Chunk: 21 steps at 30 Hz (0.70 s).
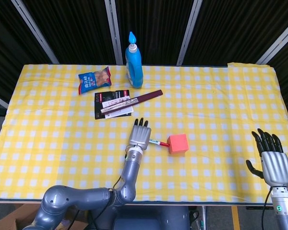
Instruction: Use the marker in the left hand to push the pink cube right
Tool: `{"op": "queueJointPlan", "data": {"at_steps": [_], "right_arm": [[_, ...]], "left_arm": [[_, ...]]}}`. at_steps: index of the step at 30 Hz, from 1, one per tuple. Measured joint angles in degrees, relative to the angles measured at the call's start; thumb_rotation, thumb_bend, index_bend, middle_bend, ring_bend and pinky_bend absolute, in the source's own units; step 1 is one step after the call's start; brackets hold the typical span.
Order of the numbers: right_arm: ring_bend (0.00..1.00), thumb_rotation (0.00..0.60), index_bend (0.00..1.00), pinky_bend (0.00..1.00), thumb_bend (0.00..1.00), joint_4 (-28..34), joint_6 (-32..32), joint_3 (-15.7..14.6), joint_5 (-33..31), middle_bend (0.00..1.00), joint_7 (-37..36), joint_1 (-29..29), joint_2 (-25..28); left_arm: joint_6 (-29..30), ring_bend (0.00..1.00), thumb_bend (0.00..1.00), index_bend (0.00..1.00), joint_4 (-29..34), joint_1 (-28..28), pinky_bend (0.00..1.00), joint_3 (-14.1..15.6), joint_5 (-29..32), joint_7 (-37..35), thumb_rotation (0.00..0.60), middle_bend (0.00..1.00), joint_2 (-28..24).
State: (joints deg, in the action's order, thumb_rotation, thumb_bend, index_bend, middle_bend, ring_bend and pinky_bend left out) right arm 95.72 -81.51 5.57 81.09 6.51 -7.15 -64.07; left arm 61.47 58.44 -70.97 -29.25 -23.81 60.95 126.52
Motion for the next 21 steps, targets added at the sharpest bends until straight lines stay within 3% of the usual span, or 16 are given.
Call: {"op": "queueJointPlan", "data": {"at_steps": [11, 21], "right_arm": [[0.0, 0.6, 0.0, 0.0, 0.38, 0.0, -0.3, 0.0, 0.0, 0.0, 0.0, 0.2, 0.0], [0.0, 0.6, 0.0, 0.0, 0.38, 0.0, -0.5, 0.0, 0.1, 0.0, 0.3, 0.2, -0.1]], "left_arm": [[1.4, 0.0, 0.45, 0.59, 2.0, 2.3, 0.08, 1.3, -0.9, -0.7, 0.6, 0.12, -1.5], [6.0, 0.0, 0.45, 0.59, 14.4, 10.4, 0.08, 5.4, -2.8, -1.2, 0.6, 0.12, -12.5]]}}
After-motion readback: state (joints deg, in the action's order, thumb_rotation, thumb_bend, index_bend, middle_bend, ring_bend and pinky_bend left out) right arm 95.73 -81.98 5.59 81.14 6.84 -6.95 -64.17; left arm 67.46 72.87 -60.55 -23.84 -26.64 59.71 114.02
